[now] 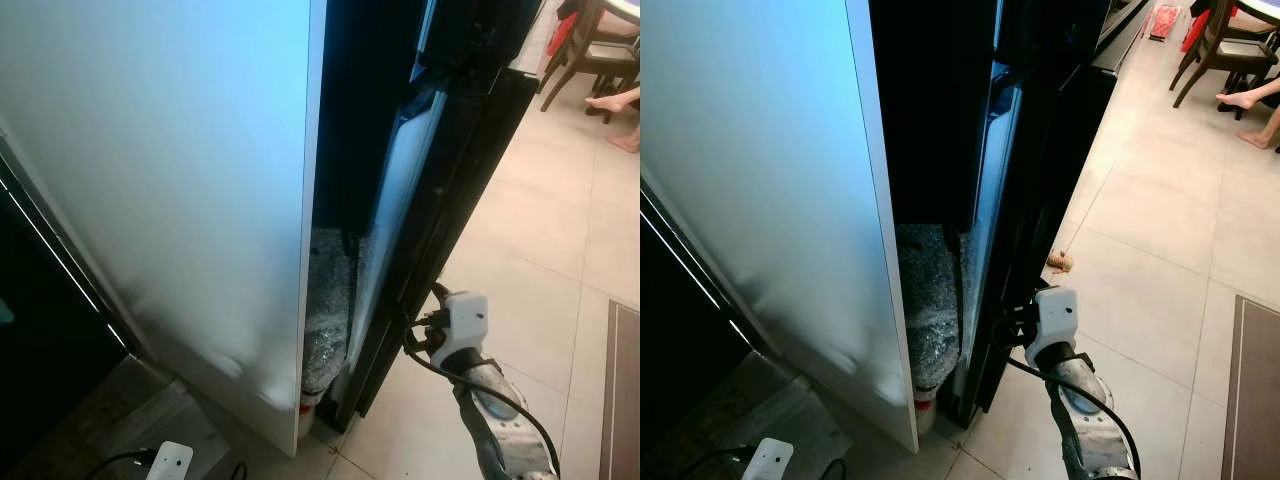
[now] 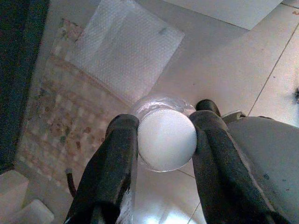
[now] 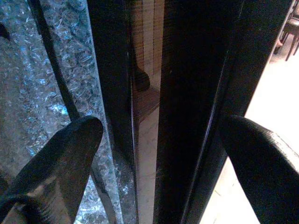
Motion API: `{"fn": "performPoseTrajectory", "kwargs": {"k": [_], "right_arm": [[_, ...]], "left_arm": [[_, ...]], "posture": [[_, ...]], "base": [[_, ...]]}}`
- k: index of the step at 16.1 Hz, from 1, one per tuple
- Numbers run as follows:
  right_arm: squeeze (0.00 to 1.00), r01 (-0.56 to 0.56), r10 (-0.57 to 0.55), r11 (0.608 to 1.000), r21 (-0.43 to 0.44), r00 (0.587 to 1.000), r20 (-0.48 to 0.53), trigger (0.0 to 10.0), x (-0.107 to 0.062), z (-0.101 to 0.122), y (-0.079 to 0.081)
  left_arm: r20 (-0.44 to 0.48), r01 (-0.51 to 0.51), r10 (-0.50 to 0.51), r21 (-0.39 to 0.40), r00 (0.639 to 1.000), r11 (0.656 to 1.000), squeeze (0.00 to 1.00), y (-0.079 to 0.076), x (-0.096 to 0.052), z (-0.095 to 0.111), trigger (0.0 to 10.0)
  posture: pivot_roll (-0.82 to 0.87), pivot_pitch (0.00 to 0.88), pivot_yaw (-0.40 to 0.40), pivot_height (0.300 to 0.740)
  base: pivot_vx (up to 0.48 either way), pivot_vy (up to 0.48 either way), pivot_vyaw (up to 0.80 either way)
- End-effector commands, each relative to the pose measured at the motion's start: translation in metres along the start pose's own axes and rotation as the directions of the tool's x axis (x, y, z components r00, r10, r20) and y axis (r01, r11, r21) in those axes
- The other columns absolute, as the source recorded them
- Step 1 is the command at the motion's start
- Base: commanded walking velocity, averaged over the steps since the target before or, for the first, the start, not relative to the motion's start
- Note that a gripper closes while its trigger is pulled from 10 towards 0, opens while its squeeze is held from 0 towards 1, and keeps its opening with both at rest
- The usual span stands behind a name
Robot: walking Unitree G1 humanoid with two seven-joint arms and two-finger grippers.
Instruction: Restocking fridge
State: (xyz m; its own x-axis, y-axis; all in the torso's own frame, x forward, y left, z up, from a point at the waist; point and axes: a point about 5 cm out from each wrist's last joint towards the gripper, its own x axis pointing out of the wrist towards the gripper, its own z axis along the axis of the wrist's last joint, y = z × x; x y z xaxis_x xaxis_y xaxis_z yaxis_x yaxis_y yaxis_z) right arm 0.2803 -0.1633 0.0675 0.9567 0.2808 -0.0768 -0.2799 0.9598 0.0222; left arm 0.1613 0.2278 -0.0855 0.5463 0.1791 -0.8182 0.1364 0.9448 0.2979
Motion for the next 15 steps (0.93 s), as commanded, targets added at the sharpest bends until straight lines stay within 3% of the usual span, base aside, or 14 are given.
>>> {"fn": "performPoseTrajectory", "kwargs": {"k": [1,6,15], "right_arm": [[0.0,0.009,-0.009,1.0,-0.004,1.0,0.003,10.0,0.001,0.0,-0.004],[0.0,0.029,-0.029,0.999,-0.022,0.999,0.017,10.0,0.012,0.002,-0.006],[0.0,0.121,-0.12,0.992,-0.04,0.993,0.014,10.0,0.01,-0.006,-0.016]], "left_arm": [[-0.004,-0.001,0.001,0.001,1.0,1.0,0.0,-0.002,0.0,-0.002,10.0],[0.008,-0.006,0.006,-0.014,1.0,1.0,0.0,0.0,0.0,0.001,10.0],[0.001,-0.009,0.009,-0.011,1.0,1.0,0.0,0.0,0.0,-0.001,10.0]], "posture": [[-0.12,0.024,-0.055,0.74],[-0.08,0.035,-0.043,0.74],[-0.06,0.027,-0.048,0.74]], "base": [[0.0,0.0,0.0],[0.0,0.0,0.0],[0.0,0.0,0.0]]}}
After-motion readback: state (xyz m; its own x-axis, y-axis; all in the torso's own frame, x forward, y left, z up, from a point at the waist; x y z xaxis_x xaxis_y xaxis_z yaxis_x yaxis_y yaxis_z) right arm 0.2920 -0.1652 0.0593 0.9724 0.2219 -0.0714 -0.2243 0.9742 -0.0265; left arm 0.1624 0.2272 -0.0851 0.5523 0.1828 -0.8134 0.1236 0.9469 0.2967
